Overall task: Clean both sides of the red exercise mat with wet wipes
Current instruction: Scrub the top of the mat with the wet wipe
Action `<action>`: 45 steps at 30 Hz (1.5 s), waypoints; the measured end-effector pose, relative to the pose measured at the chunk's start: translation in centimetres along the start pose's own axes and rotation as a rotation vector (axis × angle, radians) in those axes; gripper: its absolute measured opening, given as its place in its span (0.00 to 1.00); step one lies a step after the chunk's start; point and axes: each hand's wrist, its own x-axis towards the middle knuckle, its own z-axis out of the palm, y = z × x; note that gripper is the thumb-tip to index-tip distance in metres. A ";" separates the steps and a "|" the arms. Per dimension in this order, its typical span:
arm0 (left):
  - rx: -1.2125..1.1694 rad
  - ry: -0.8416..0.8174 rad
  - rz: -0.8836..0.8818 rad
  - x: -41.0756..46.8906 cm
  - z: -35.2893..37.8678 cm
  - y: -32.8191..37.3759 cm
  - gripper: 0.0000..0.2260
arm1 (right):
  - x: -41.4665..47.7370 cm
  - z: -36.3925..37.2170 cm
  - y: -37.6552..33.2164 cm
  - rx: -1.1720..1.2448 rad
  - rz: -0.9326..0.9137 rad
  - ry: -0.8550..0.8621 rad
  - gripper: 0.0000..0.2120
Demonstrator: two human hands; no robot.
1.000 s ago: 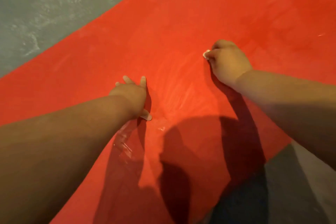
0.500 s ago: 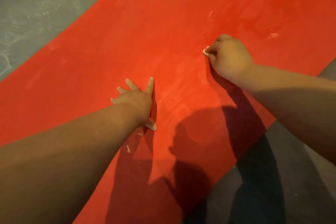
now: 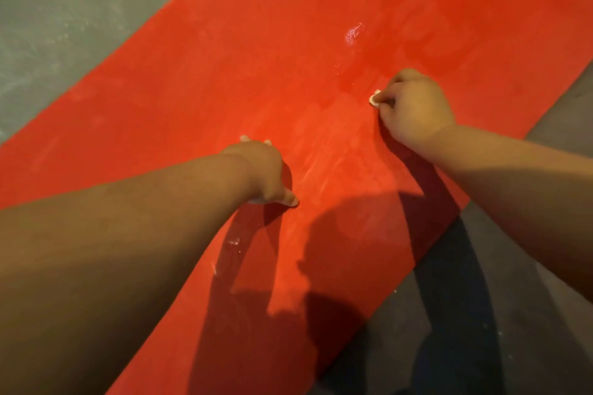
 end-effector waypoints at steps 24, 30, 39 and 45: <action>-0.059 0.038 0.022 1.0 1.4 3.6 0.49 | -11.5 1.6 -4.7 0.198 -0.406 -0.233 0.08; -0.022 0.028 0.063 0.3 1.7 3.5 0.55 | -2.0 -0.7 4.1 -0.030 0.125 -0.020 0.13; -0.080 0.022 0.041 0.8 2.1 3.2 0.55 | -9.1 2.1 -4.9 0.206 -0.250 -0.168 0.10; -0.081 -0.014 0.020 0.7 1.6 3.9 0.55 | -3.2 -0.3 3.7 0.037 0.158 0.029 0.11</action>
